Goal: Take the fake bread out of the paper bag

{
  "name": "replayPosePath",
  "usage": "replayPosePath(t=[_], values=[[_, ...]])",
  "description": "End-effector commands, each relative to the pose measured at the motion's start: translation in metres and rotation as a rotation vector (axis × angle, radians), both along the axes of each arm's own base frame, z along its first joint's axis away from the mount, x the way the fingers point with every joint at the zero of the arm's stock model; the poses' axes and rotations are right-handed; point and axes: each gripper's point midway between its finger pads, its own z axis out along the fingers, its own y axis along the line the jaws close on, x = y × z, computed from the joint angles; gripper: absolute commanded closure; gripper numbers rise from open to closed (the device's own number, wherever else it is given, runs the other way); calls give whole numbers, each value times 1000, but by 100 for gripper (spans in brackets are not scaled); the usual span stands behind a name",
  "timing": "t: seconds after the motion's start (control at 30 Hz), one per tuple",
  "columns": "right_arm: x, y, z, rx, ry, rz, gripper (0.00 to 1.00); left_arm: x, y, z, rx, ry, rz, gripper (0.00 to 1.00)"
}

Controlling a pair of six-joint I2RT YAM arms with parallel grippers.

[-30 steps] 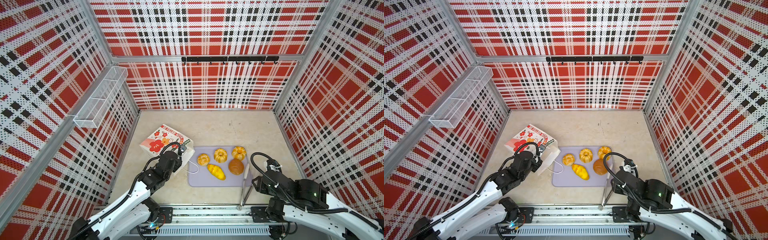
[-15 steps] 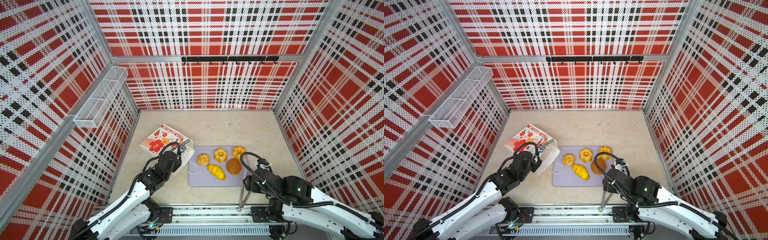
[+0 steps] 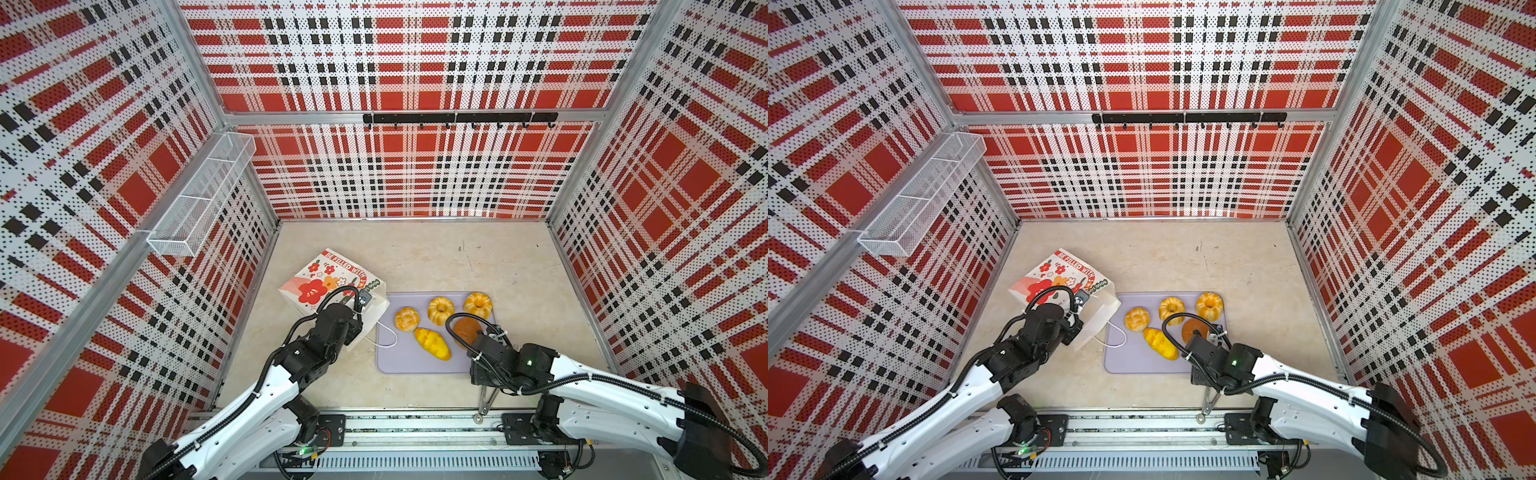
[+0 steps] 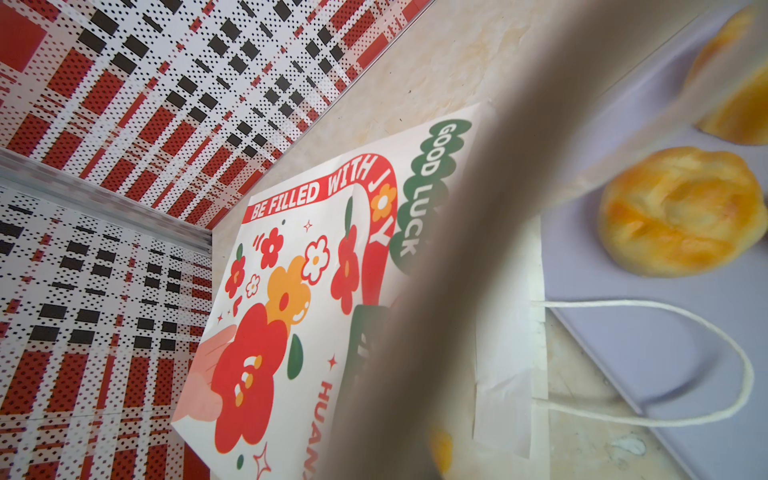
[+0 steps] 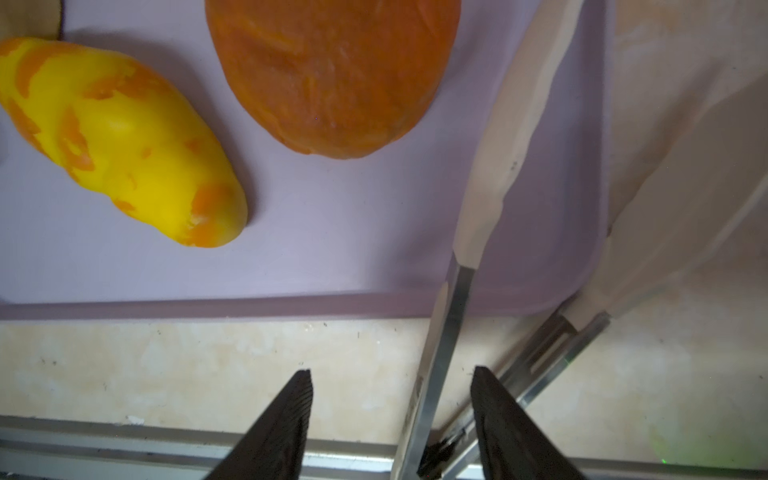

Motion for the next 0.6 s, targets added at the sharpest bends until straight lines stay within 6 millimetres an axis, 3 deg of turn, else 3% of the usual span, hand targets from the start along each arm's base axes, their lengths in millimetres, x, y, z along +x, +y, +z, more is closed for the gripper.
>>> replayPosePath(t=[0.0, 0.43, 0.57], values=[[9, -2, -7, -7, -24, -8, 42, 0, 0, 1, -21, -12, 5, 100], [28, -10, -27, -54, -2, -4, 78, 1, 0, -2, -19, -4, 3, 100], [27, -13, -21, -57, -5, 1, 92, 1, 0, -3, -13, -3, 3, 100]])
